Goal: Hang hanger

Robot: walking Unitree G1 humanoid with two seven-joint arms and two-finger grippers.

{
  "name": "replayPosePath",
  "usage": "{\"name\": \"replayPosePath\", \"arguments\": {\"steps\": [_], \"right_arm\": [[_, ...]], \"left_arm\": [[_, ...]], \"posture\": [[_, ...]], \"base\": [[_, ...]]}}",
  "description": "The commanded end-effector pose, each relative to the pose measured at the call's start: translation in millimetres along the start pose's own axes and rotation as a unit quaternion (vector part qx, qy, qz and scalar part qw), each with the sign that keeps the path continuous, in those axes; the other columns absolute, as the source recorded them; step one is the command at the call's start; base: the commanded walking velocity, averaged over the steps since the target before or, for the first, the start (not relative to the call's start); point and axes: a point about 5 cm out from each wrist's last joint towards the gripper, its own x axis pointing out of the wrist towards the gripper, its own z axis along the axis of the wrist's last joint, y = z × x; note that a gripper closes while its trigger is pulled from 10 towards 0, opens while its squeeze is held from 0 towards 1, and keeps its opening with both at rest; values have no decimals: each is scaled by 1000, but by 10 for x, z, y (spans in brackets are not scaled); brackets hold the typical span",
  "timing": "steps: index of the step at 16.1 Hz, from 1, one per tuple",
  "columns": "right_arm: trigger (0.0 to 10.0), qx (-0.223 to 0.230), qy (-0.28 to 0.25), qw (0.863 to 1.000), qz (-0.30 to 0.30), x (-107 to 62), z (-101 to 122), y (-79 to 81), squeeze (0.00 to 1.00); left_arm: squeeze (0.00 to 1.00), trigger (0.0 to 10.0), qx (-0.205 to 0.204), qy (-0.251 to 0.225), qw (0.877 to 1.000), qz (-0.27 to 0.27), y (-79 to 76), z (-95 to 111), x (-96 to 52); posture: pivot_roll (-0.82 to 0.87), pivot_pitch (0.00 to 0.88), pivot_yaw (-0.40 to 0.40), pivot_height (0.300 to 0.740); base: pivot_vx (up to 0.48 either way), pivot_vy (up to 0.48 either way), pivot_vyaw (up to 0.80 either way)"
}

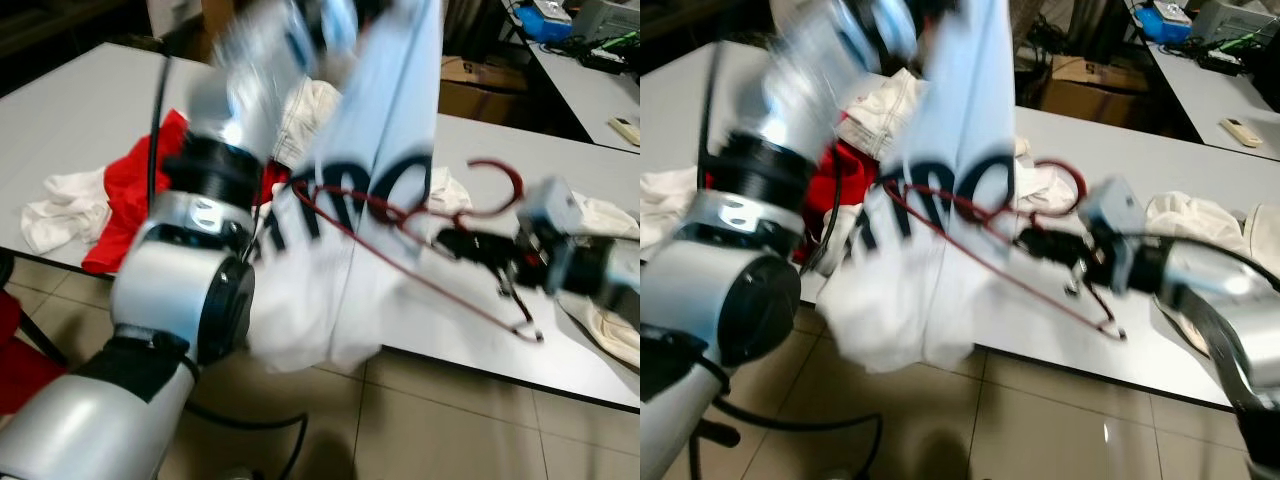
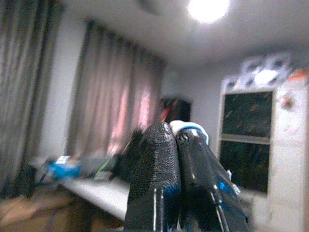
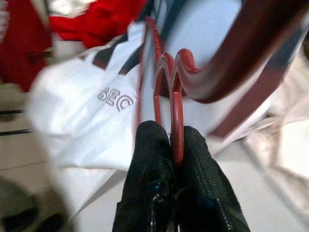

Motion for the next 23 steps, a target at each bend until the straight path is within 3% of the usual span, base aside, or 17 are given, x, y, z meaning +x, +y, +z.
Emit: {"name": "replayPosePath", "arguments": {"steps": [1, 3, 4, 5, 6, 7, 8, 9, 10, 12, 13, 15, 16, 18, 19, 20, 23], "right_arm": [[10000, -24, 11, 996, -90, 17, 1, -242, 0], [10000, -47, -35, 965, -256, -73, 241, -700, 0], [10000, -56, -78, 936, -338, -213, 424, -914, 0], [10000, -62, -107, 918, -377, -309, 539, -1019, 0], [10000, -76, -159, 891, -418, -474, 726, -1149, 0], [10000, -87, -176, 887, -417, -512, 787, -1186, 0], [10000, -80, -168, 899, -395, -465, 749, -1180, 0], [10000, -77, -120, 941, -308, -239, 501, -1061, 0], [10000, -86, -75, 966, -231, -54, 253, -880, 0], [10000, -77, -30, 983, -162, 49, -23, -671, 0], [10000, -64, -1, 990, -123, 55, -220, -538, 0], [10000, -37, 49, 997, -54, -21, -517, -261, 0], [10000, -21, 70, 997, -12, -175, -596, -94, 0], [10000, -25, 91, 996, 8, -362, -562, -25, 0], [10000, -38, 121, 992, 20, -526, -510, 36, 0], [10000, -38, 121, 992, 20, -526, -510, 36, 0], [10000, -31, 132, 989, 53, -720, -373, 206, 0]], "left_arm": [[0, 10000, 1, -59, 997, -44, -164, 408, 88], [0, 10000, -8, -98, 993, -65, -227, 647, 65], [0, 10000, -10, -110, 992, -68, -237, 694, 52], [0, 10000, -9, -113, 991, -69, -243, 721, 36], [0, 10000, -7, -117, 991, -65, -241, 762, 7], [0, 10000, -5, -112, 992, -60, -233, 772, -13], [0, 10000, -3, -104, 993, -54, -215, 751, -19], [0, 10000, 14, -65, 997, -31, -154, 552, -18], [0, 10000, 14, -22, 1000, -2, -98, 243, -17], [0, 10000, 11, 35, 999, 36, -46, -242, -58], [0, 10000, 10, 78, 995, 65, -14, -619, -130], [0, 10000, 22, 164, 980, 113, -9, -1283, -362], [0, 10000, 62, 227, 962, 139, -12, -1657, -587], [0, 10000, 88, 255, 950, 156, 40, -1781, -731], [0, 10000, 80, 260, 943, 191, 174, -1777, -857], [0, 10000, 80, 260, 943, 191, 174, -1777, -857], [0, 10000, 94, 263, 921, 272, 453, -1694, -1091]], "posture": [[-85, 0, -105, 740], [-88, 0, -102, 740], [-89, 0, -102, 740], [-90, 0, -102, 740], [-91, 0, -104, 740], [-94, 0, -104, 740], [-94, 0, -104, 740], [-99, 0, -105, 740], [-97, 0, -110, 740], [-87, 0, -125, 740], [-87, 0, -125, 740], [-105, 0, -105, 740], [-120, 0, -87, 740], [-126, 0, -73, 740], [-125, 0, -73, 740], [-125, 0, -73, 740], [-131, 0, -65, 740]], "base": [[0, 0, 0], [0, 0, 0], [0, 0, 0], [0, 0, 0], [0, 0, 0], [0, 0, 0], [0, 0, 0], [0, 0, 0], [0, 0, 0], [0, 0, 0], [0, 0, 0], [0, 0, 0], [0, 0, 0], [0, 0, 0], [0, 0, 0], [0, 0, 0], [0, 0, 0]]}}
